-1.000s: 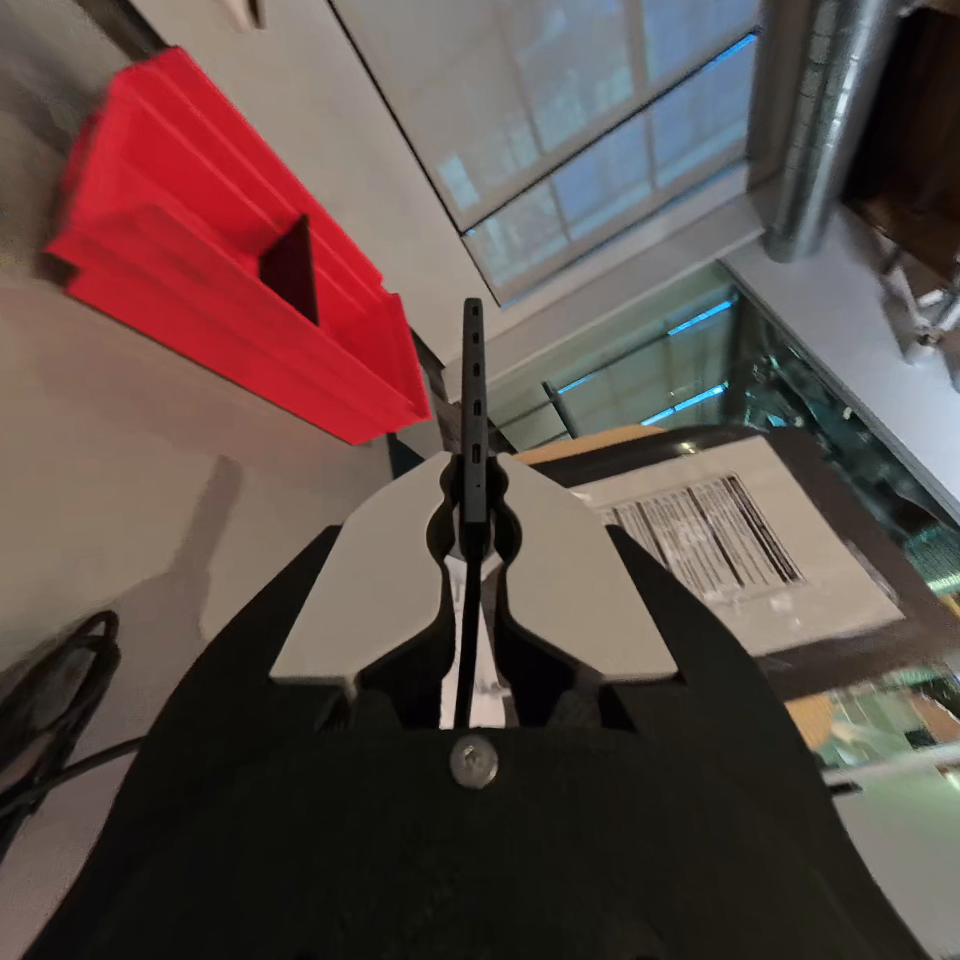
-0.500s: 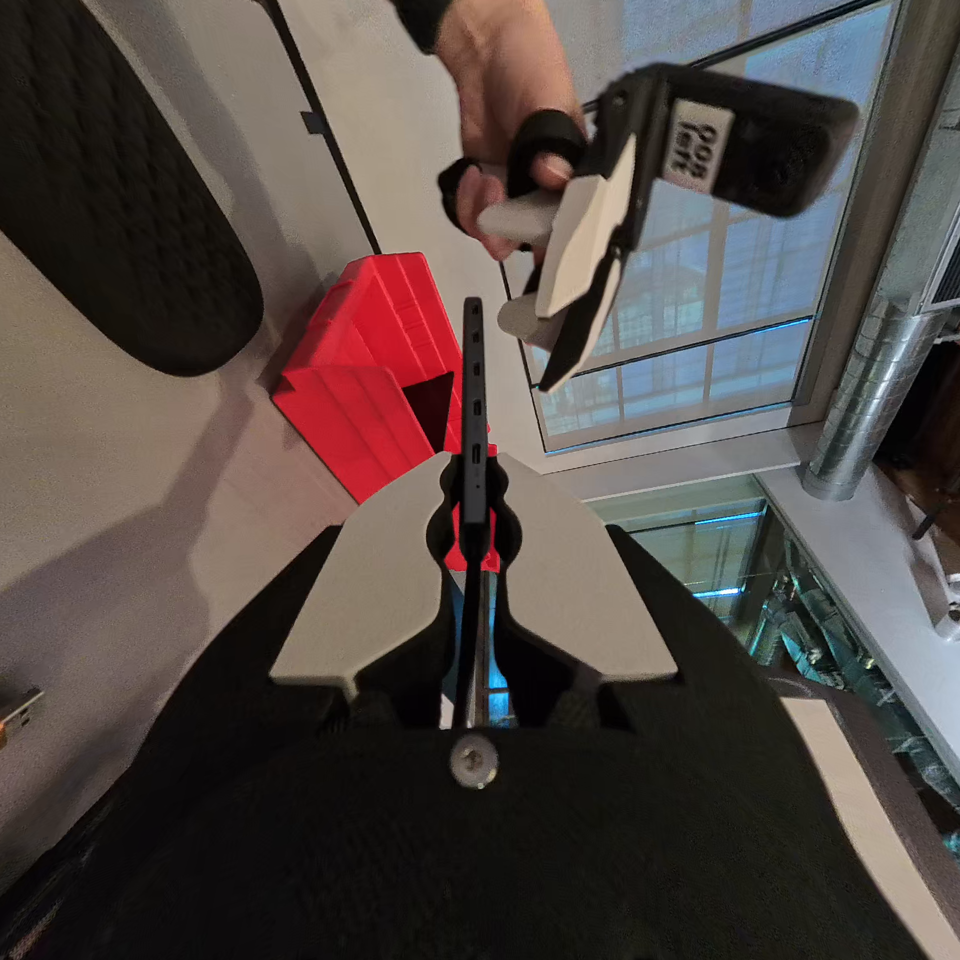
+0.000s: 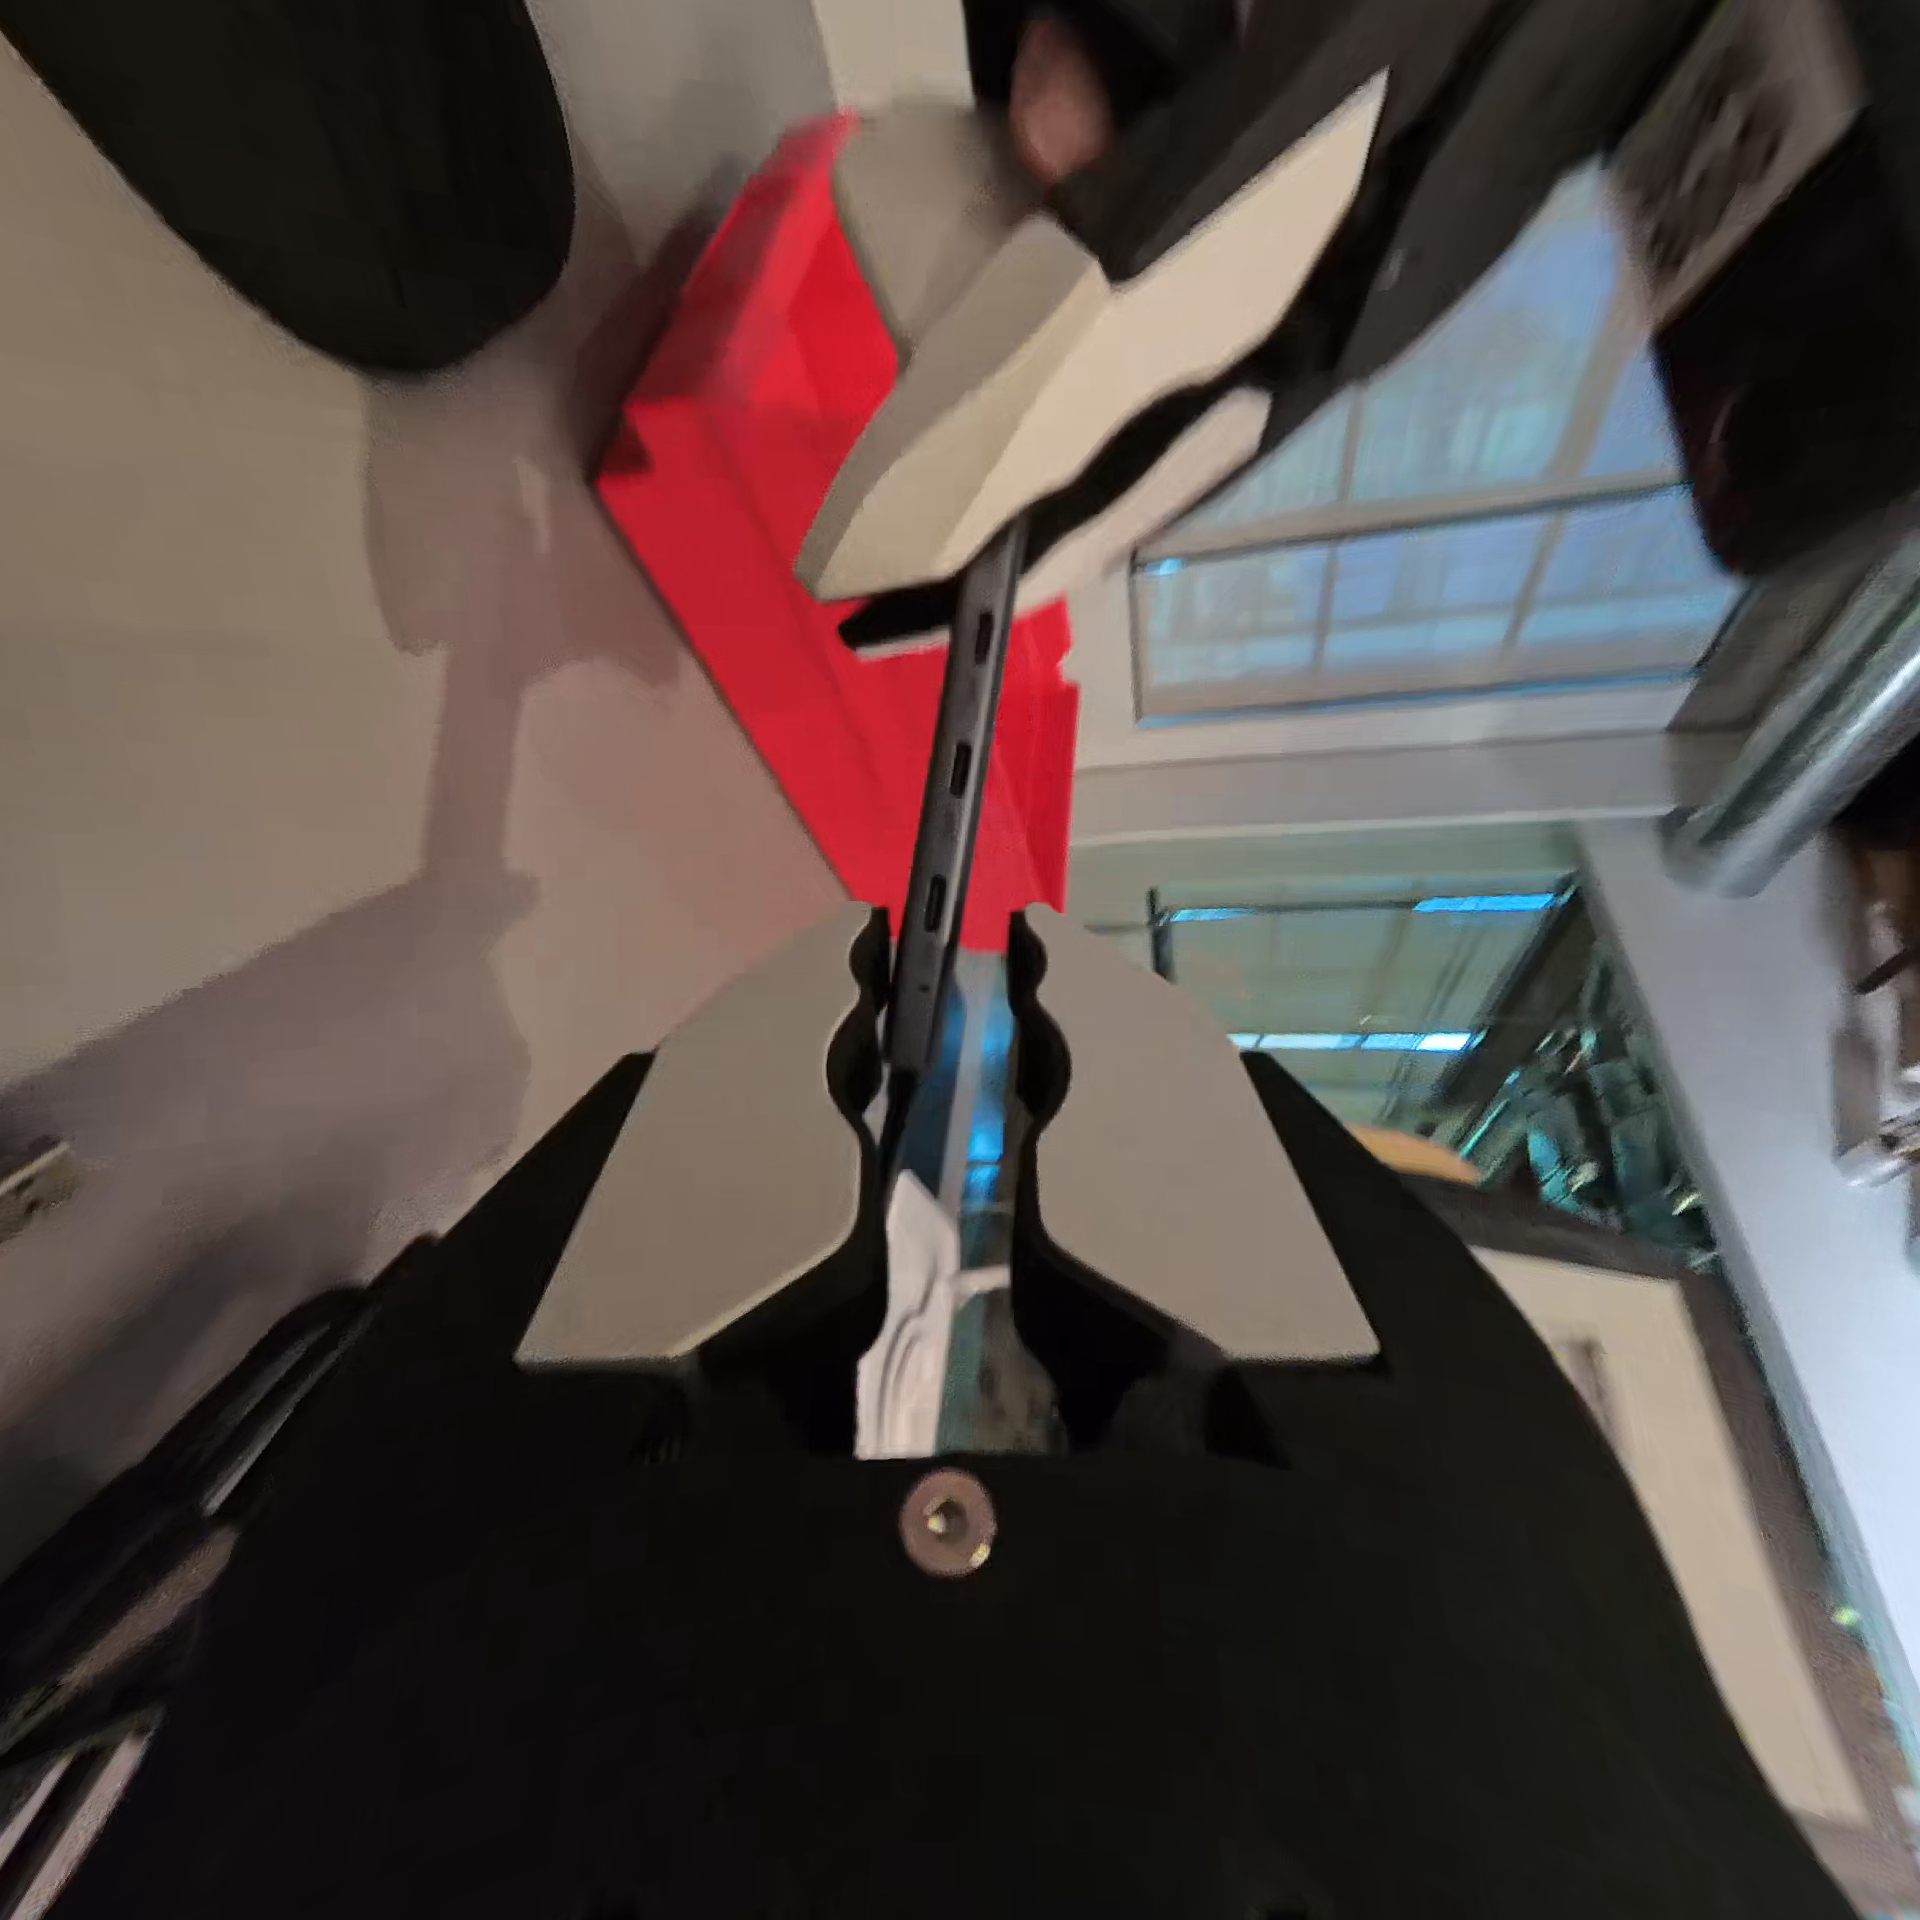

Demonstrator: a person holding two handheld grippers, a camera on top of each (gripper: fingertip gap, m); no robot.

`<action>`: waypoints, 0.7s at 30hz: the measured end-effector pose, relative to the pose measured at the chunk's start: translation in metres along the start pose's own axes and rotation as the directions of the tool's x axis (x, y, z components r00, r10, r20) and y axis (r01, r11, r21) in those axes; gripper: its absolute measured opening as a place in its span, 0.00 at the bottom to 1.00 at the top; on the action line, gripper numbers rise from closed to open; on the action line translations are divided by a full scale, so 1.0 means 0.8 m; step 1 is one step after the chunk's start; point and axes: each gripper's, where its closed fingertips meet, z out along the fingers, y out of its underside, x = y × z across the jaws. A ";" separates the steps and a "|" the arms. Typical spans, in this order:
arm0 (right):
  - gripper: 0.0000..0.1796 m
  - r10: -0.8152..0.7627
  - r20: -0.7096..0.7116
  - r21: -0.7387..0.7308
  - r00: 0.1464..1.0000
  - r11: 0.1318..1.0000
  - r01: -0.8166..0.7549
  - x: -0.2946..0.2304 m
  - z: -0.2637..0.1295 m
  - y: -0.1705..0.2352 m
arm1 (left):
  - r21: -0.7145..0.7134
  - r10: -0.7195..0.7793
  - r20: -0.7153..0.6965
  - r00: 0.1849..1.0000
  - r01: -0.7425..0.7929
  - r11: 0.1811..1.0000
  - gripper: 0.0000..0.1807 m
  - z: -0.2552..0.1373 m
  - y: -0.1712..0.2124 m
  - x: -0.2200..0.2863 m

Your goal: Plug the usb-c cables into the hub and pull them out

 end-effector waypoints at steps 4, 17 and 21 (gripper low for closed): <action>0.13 0.098 0.133 -0.156 0.986 0.985 -0.076 -0.015 -0.005 0.042 | 0.018 -0.142 0.157 0.977 0.141 0.990 0.14 0.017 0.008 -0.022; 0.13 0.459 0.308 -0.322 0.833 0.874 -0.363 -0.023 -0.063 0.073 | -0.105 -0.219 0.224 0.950 0.246 0.963 0.14 0.104 0.045 -0.009; 0.12 0.447 0.259 -0.297 0.856 0.880 -0.369 0.002 -0.076 0.068 | -0.124 -0.219 0.159 0.963 0.240 0.963 0.14 0.116 0.055 0.000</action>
